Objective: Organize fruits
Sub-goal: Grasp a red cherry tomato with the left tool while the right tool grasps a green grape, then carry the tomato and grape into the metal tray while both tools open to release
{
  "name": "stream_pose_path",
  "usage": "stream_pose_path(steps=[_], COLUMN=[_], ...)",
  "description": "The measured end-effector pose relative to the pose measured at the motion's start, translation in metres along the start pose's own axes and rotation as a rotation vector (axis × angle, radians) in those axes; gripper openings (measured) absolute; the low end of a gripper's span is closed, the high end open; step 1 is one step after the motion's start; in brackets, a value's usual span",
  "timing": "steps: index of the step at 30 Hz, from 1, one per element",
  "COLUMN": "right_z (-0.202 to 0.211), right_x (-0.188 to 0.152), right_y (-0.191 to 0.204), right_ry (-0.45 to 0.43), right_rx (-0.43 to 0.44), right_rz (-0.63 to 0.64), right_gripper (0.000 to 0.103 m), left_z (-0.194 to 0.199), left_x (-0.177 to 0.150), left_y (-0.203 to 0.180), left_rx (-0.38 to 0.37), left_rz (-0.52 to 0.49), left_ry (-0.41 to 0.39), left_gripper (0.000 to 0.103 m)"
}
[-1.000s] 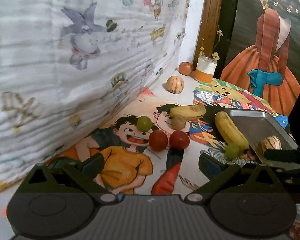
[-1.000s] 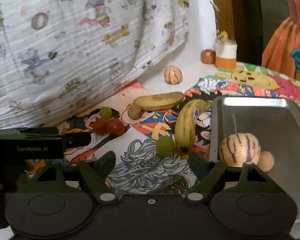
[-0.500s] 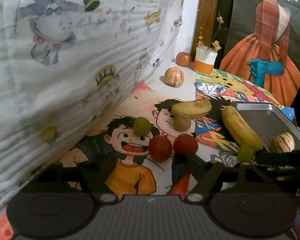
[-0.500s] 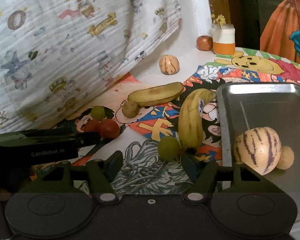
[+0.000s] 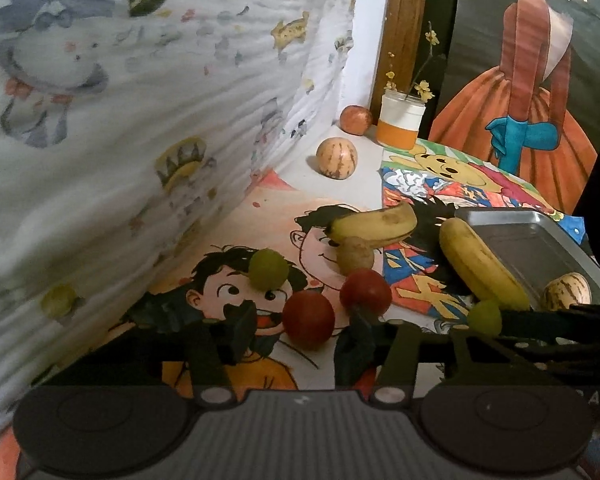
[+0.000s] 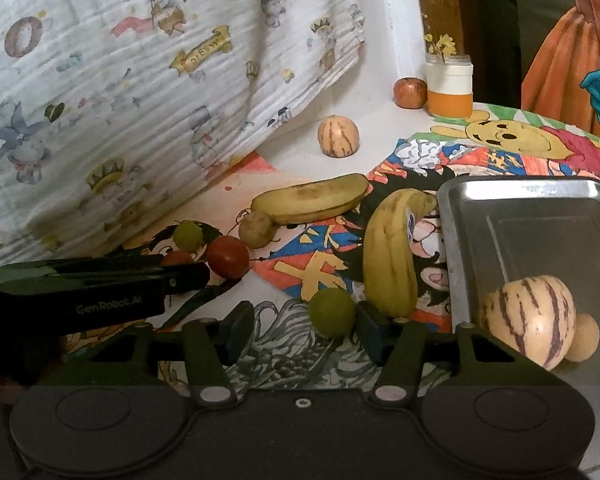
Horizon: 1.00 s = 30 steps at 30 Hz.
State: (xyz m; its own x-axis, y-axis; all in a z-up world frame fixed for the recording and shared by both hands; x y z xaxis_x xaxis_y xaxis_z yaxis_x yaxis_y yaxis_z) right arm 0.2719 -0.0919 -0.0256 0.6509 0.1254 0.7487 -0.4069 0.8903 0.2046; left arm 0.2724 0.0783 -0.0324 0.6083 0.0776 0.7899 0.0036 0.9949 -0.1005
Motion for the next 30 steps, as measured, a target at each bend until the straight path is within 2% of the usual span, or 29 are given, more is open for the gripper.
stream_pose_path(steps=[9,15,17,24,30], right_z=[-0.003,-0.002,-0.002,0.001,0.022], right_x=[-0.001,-0.002,-0.002,-0.003,-0.004], right_y=[0.001,0.000,0.000,-0.002,-0.003], right_ry=[-0.022,-0.028,-0.029,-0.032,-0.050], right_rx=[-0.035,-0.051,-0.046,-0.022,0.012], right_rz=[0.032,0.041,0.041,0.028,0.002], right_gripper=[0.045,0.035,0.028,0.026,0.026], left_z=[-0.004,-0.002,-0.001,0.007,0.023], left_x=[0.002,0.000,-0.001,-0.004,-0.007], left_y=[-0.001,-0.003,-0.005,-0.013,-0.022], left_rx=[-0.013,-0.014,-0.021,-0.025,-0.028], left_rz=[0.013,-0.002,-0.008,-0.006,0.008], left_ry=[0.001,0.003,0.006,0.024,0.020], left_gripper=[0.032,0.030,0.030,0.030,0.030])
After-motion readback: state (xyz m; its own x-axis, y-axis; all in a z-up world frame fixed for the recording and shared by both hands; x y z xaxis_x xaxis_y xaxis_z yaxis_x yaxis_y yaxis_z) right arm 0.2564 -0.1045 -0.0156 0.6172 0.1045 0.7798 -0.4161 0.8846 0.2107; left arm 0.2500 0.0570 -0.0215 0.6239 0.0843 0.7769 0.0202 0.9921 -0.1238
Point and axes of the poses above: each gripper's, at about its wrist camera, not at the fingertips, and z roughly against the way its jaws point, y to its left, x to its top, the point moved 4 cm from there along -z, roughly the way its jaws point, and after that the axes turned 2 degrees about x, right-handed, at the moved point
